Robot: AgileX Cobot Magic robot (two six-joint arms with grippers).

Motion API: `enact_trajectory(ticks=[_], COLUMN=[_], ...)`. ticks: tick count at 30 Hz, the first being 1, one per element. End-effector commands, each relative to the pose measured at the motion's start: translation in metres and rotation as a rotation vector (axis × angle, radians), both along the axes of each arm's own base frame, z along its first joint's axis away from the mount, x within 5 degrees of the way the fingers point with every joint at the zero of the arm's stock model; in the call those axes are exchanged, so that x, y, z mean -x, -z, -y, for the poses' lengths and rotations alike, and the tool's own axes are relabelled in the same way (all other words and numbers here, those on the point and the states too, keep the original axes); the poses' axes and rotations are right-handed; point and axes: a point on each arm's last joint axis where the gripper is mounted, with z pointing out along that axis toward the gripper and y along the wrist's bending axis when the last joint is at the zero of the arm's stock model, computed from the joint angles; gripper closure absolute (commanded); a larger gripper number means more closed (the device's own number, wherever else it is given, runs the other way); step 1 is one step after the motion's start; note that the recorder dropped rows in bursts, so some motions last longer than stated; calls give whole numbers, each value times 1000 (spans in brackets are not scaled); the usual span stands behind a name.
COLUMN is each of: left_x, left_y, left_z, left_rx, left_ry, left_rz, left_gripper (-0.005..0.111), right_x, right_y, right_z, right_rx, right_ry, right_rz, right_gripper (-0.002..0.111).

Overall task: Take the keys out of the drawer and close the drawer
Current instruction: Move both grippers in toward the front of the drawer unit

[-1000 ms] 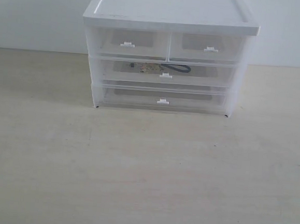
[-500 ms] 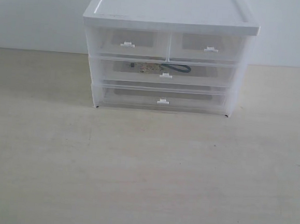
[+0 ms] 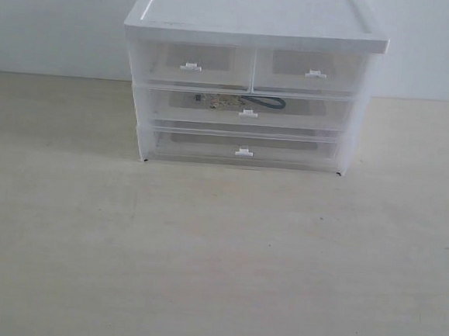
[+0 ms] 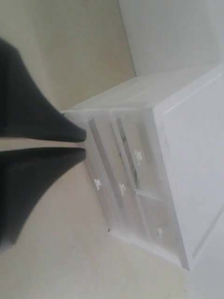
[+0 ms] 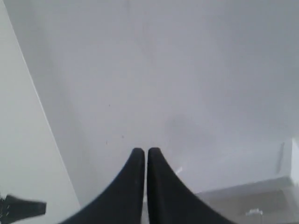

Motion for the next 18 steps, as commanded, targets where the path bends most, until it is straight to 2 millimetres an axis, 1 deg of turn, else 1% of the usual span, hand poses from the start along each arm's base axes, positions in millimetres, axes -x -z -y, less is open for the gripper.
enact_trajectory(ticks=[1,4,7,9,10,13,14,16,18], left_x=[-40,-67,-92,-108,-116,-134,-139,-148,-157], left_y=[2,12,25,37,43,58,62,65,68], left_z=[5,9,12,12,13,16,17,23,32], left_rx=[-96,-134,-197,-201,-206,-225,-230,-262,-304], left_ry=[70,126,190,194,200,240,258,299,341], left_rz=[-20,-80,-109,-148,-164,-175,-170,-135,-96], left_gripper=[103,103,103,103,103,103,103,103,103], right_x=[-37,-67,-96,-113,-121,-138,-142,-149,-157], right_y=[-5,-1,3,8,10,15,17,16,18], right_z=[-13,-22,-25,-26,-25,-25,-27,-31,-37], right_rx=[101,101,115,134,142,92,111,217,251], right_ry=[-82,-153,-153,-129,-114,-95,-109,-134,-187], right_rz=[-250,-388,-489,-543,-562,-622,-618,-556,-525], right_gripper=[108,108,108,108,108,108,108,108,108])
